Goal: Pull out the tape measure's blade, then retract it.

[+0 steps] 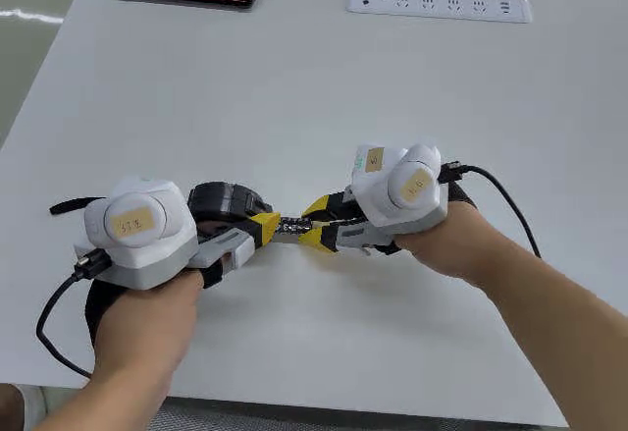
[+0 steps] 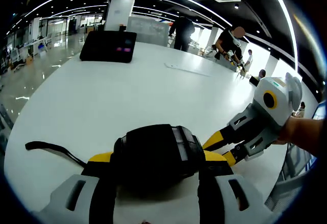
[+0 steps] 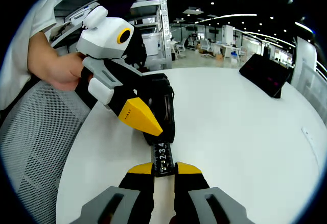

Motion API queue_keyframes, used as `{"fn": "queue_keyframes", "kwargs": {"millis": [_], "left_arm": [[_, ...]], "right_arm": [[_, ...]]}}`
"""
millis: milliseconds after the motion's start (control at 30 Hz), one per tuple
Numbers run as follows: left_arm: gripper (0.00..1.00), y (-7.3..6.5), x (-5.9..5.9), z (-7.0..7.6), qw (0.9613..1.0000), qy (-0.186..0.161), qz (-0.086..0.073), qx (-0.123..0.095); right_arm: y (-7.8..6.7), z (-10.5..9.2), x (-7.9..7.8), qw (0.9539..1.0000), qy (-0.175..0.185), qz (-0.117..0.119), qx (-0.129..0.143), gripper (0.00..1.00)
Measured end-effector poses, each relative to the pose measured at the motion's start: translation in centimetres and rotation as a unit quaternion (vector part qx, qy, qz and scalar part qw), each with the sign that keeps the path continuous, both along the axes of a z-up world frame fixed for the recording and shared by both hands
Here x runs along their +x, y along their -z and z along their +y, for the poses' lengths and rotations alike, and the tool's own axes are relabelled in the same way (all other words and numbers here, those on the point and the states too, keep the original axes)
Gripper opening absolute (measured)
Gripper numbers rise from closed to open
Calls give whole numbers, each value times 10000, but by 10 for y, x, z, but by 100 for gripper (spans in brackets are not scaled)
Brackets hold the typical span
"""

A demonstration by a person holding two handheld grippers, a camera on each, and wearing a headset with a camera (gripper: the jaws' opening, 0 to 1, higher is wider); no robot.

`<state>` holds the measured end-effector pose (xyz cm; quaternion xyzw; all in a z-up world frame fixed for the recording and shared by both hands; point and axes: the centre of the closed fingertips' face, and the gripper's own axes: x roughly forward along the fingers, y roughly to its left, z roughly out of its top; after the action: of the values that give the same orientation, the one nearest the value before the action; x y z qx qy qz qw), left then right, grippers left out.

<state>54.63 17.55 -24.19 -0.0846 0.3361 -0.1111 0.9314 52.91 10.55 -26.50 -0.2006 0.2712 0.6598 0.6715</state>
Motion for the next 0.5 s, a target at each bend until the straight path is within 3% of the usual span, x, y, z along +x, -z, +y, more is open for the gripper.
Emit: {"fn": "queue_keyframes", "kwargs": {"millis": [500], "left_arm": [[61,0,0,0,10000,-18,-25,-19]], "right_arm": [[0,16,0,10000,-8,44,72,11]]}}
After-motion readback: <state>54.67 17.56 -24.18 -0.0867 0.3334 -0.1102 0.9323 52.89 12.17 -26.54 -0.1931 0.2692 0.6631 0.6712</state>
